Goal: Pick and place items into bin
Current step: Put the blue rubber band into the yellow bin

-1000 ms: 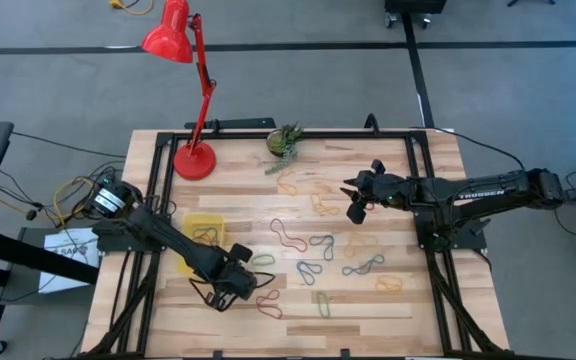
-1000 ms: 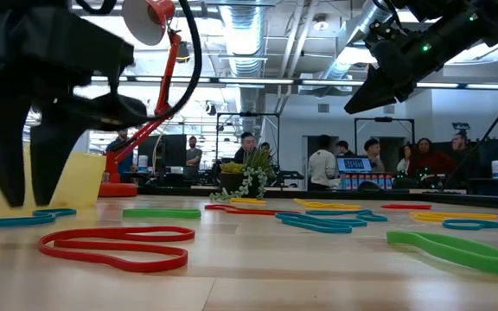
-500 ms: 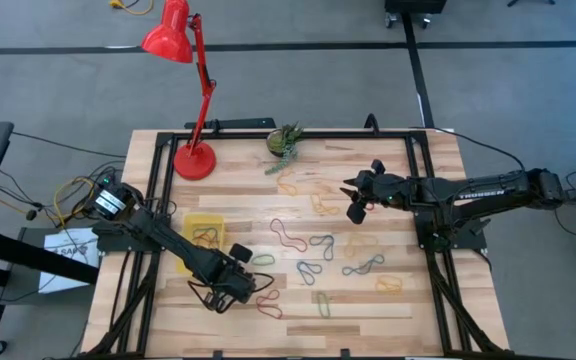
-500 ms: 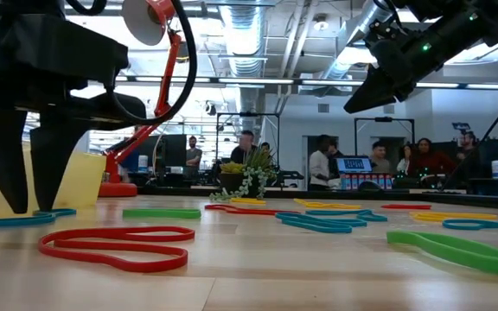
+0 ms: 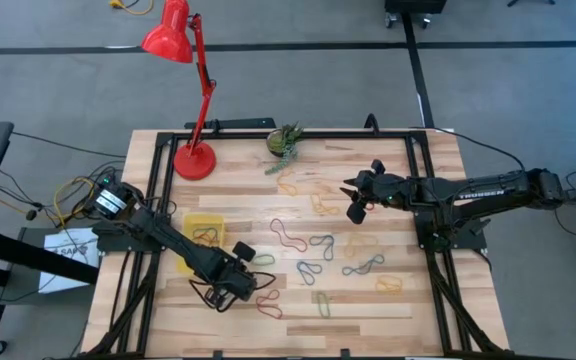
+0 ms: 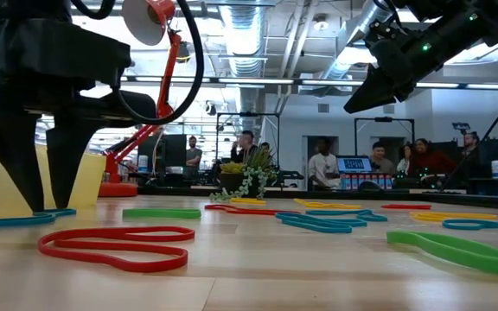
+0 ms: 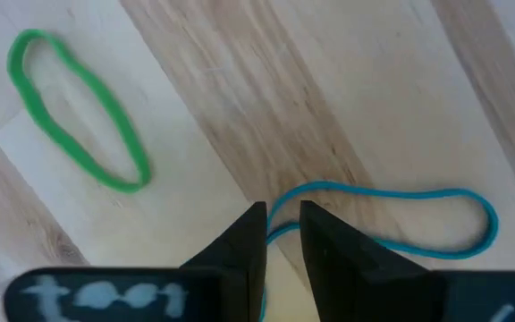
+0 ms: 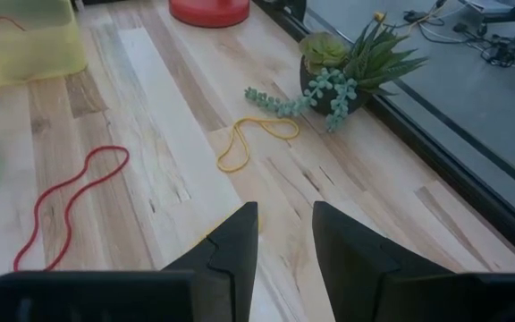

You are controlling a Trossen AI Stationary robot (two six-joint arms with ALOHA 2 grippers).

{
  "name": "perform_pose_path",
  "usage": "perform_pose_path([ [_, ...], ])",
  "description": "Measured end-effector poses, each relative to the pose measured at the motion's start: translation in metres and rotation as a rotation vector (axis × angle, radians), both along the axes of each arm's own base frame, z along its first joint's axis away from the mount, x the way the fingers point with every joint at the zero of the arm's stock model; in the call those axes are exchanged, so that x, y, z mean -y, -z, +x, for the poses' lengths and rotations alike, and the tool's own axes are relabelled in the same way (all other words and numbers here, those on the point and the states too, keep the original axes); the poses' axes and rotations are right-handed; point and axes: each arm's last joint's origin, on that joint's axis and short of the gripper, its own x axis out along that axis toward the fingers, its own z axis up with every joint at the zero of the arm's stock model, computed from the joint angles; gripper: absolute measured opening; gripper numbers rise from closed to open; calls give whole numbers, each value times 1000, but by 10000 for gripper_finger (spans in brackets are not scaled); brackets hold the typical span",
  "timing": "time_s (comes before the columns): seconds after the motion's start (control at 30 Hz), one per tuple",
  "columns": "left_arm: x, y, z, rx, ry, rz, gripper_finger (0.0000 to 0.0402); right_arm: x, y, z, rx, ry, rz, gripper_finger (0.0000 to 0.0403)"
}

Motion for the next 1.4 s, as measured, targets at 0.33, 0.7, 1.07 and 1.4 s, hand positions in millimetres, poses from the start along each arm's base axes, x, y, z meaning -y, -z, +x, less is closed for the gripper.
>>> perform_pose_path([
  [0.33, 2, 4, 2, -16, 33, -37, 61, 0, 0, 0, 0, 0, 0, 102],
  [0.7, 4, 19, 6, -63, 91, -21, 60, 0, 0, 0, -4, -1, 0, 102],
  [1.07, 5, 1, 22, -74, 35, -30, 2, 0, 0, 0, -1, 0, 0, 102],
  [1.4, 2, -61, 26, -192, -37, 124, 0, 0, 0, 0, -2, 0, 0, 102],
])
